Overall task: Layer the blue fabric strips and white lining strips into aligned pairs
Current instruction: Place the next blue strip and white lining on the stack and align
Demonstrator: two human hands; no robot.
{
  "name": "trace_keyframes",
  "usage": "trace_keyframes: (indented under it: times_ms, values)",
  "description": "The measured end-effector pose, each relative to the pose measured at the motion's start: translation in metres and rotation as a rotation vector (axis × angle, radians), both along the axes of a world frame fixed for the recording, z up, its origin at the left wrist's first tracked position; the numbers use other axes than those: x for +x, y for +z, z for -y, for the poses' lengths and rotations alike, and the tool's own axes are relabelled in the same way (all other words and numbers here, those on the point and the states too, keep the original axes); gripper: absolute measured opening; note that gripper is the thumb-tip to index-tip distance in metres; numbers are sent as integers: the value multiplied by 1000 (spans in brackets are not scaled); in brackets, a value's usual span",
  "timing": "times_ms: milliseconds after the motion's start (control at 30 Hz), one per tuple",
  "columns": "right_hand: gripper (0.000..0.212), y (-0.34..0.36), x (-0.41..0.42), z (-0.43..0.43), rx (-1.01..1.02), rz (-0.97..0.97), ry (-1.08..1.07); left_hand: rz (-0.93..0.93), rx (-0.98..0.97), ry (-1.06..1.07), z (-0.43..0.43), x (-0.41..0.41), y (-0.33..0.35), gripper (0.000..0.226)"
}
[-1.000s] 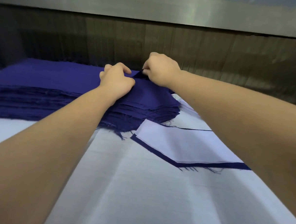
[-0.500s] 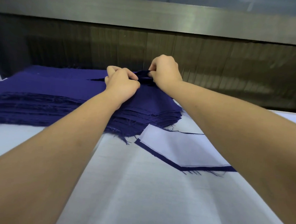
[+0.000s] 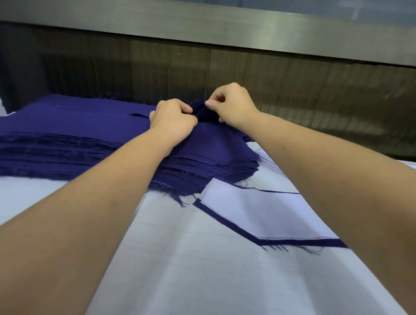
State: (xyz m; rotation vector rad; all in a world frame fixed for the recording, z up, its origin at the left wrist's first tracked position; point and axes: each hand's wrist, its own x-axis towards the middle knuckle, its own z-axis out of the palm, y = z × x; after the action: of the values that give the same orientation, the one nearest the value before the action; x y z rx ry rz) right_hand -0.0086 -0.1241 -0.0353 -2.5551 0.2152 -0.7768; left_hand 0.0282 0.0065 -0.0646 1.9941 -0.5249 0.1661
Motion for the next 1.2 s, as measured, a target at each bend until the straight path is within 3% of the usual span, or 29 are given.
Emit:
trace_keyframes:
  times_ms: [367, 800, 967, 1067, 1200]
  values:
    - [14, 0, 2, -7, -69, 191, -93, 9, 33, 17, -1, 1, -2, 47]
    - [14, -14, -37, 24, 167, 287, -47, 66, 58, 1, -4, 5, 2, 48]
    - [14, -14, -40, 24, 437, 296, 39, 102, 115, 46, -5, 7, 2, 42]
    - [24, -19, -36, 13, 593, 259, 124, 88, 116, 45, -7, 9, 3, 41]
    - [30, -26, -24, -2, 534, 187, 166, 83, 106, 31, -8, 8, 5, 39]
